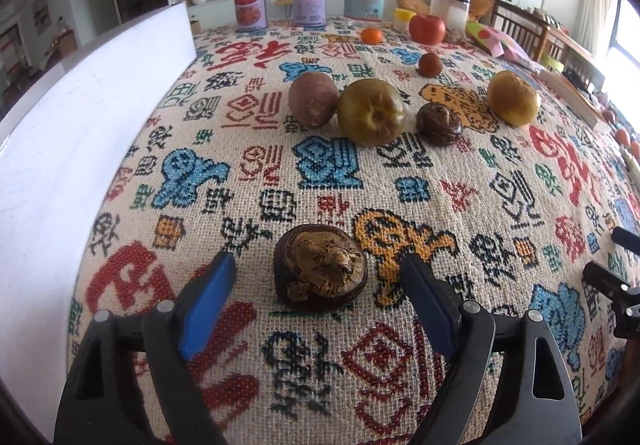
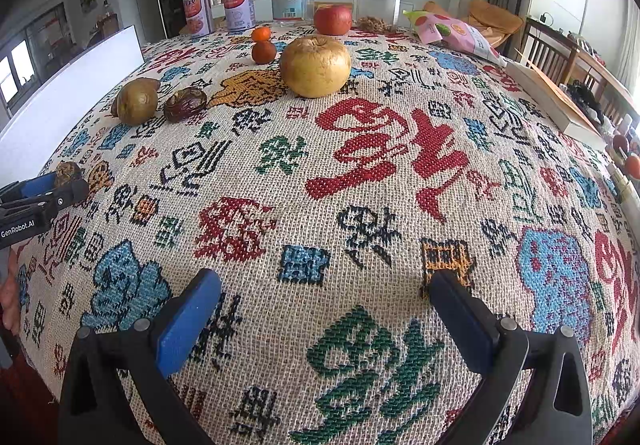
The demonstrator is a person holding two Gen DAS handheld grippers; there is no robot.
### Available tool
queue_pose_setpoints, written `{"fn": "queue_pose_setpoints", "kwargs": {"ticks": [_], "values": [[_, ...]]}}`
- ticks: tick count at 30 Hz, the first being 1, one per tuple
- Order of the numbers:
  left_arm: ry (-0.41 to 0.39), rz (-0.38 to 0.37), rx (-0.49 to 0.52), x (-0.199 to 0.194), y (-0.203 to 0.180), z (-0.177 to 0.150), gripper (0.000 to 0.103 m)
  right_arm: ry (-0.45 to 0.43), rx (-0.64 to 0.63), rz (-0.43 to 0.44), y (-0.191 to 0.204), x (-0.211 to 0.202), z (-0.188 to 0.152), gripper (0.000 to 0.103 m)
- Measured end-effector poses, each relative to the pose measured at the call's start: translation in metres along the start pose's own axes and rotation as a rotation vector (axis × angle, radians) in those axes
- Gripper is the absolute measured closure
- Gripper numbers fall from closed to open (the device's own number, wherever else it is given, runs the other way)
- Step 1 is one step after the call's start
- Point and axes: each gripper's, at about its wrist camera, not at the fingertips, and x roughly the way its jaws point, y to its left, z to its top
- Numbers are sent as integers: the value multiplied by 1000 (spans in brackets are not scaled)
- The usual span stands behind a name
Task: Organize fruits
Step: 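Grasp a brown mangosteen with the left tool while the right tool grasps another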
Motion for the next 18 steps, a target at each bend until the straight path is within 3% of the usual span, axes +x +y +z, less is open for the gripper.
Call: {"fn": "queue_pose_setpoints", "kwargs": {"ticks": [4, 7, 10, 14, 18], "values": [[10, -10, 4, 1, 0, -1, 8, 7, -5, -11, 3, 0, 1, 0], [13, -13, 8, 2, -1, -1, 7, 9, -17, 62, 13, 1, 13, 0], [12, -15, 7, 2, 0, 0, 7, -23, -72, 145, 37, 6, 39, 1], [10, -20, 4, 2, 0, 0, 7, -84, -151, 192, 69, 25, 81, 3], [5, -28, -4, 1, 2, -1, 7, -42, -231, 192, 102, 63, 114, 11]]}}
